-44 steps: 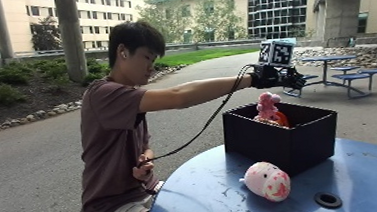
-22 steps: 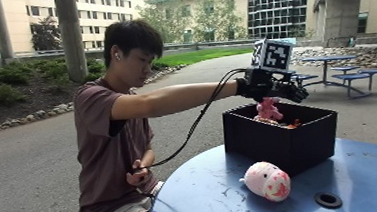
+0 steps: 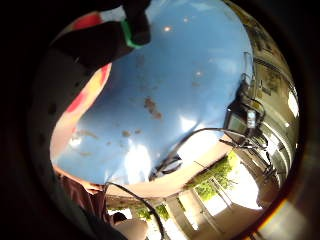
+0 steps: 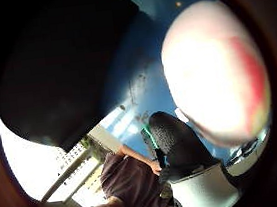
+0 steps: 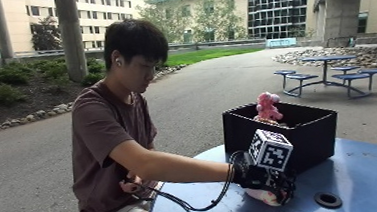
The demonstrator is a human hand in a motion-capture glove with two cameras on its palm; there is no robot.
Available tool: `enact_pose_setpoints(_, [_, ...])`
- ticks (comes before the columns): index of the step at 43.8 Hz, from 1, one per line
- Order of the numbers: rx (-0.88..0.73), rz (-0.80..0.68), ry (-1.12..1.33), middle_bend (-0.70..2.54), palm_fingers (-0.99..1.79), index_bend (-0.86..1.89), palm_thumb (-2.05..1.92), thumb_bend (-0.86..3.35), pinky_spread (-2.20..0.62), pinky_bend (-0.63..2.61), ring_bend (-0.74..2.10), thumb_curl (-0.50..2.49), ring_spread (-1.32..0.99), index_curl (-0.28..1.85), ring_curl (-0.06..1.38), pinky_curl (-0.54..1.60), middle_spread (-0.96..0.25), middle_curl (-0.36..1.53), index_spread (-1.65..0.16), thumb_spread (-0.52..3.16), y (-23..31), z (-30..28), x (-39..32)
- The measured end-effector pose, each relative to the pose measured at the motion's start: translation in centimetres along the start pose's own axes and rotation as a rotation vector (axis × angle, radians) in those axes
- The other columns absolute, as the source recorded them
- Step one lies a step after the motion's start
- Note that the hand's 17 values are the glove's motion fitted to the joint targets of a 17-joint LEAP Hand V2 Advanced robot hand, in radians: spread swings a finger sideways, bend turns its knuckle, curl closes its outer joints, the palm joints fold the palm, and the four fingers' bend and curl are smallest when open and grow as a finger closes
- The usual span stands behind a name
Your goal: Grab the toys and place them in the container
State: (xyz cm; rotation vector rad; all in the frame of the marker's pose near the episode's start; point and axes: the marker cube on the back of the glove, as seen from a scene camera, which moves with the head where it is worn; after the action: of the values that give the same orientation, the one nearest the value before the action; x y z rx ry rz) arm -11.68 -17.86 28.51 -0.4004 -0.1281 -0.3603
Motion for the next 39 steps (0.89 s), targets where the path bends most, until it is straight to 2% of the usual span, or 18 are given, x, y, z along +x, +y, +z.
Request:
enact_pose_setpoints(1, [0.044,-0.003,0.002,0.05,0.5,0.22,0.3,0.17,-0.12,1.08,0.68,0.37,-0.06,0.22,0.43,0.43,0.06,0.21,-0.23,1.41,-0.2,0.5,-0.1])
enact_pose_setpoints(2, [0.085,-0.007,0.001,0.08,0.7,0.24,0.4,0.23,-0.2,1.08,0.71,0.4,-0.1,0.2,0.37,0.37,0.05,0.19,-0.22,1.43,-0.3,0.7,-0.3])
enact_pose_setpoints(4, [0.147,-0.016,-0.001,0.22,0.89,0.29,0.57,0.31,-0.28,1.0,0.74,0.46,-0.16,0.23,0.36,0.33,0.0,0.22,-0.21,1.4,-0.4,0.9,-0.7])
enact_pose_setpoints(7, [0.232,-0.031,0.007,0.31,1.05,0.37,0.72,0.37,-0.33,0.95,0.8,0.53,-0.22,0.28,0.42,0.35,-0.07,0.26,-0.2,1.31,-0.5,1.0,-1.4])
enact_pose_setpoints(9, [0.292,-0.033,0.008,0.47,1.22,0.43,0.8,0.4,-0.36,0.88,0.85,0.58,-0.25,0.32,0.46,0.36,-0.13,0.32,-0.19,1.24,-0.7,1.2,-1.9])
enact_pose_setpoints(13, [0.382,-0.008,-0.039,0.69,1.42,0.64,0.93,0.47,-0.38,0.82,0.98,0.67,-0.28,0.42,0.53,0.37,-0.16,0.41,-0.17,1.15,-1.0,1.1,-2.4])
enact_pose_setpoints(19, [0.34,0.026,-0.119,1.06,1.38,0.83,0.96,0.49,-0.4,0.82,1.08,0.8,-0.31,0.51,0.59,0.4,-0.2,0.55,-0.15,0.93,-0.5,0.1,-2.3])
enact_pose_setpoints(22, [0.31,0.035,-0.12,1.13,1.31,0.9,0.95,0.48,-0.4,0.87,1.14,0.86,-0.32,0.55,0.62,0.42,-0.2,0.59,-0.15,0.78,0.3,-1.0,-2.1])
enact_pose_setpoints(24, [0.313,0.047,-0.108,1.12,1.18,0.97,0.88,0.44,-0.38,0.9,1.19,0.88,-0.34,0.59,0.64,0.44,-0.2,0.6,-0.16,0.67,1.0,-2.2,-2.0])
enact_pose_setpoints(32, [0.369,0.076,-0.073,1.16,0.8,1.05,0.68,0.28,-0.38,1.01,1.26,0.92,-0.4,0.7,0.72,0.53,-0.25,0.68,-0.21,0.45,5.0,-10.9,-2.2])
enact_pose_setpoints(39, [0.413,0.073,0.024,1.19,0.67,1.08,0.66,0.25,-0.38,1.13,1.31,0.97,-0.44,0.77,0.76,0.58,-0.28,0.73,-0.24,0.36,8.1,-19.3,-4.3])
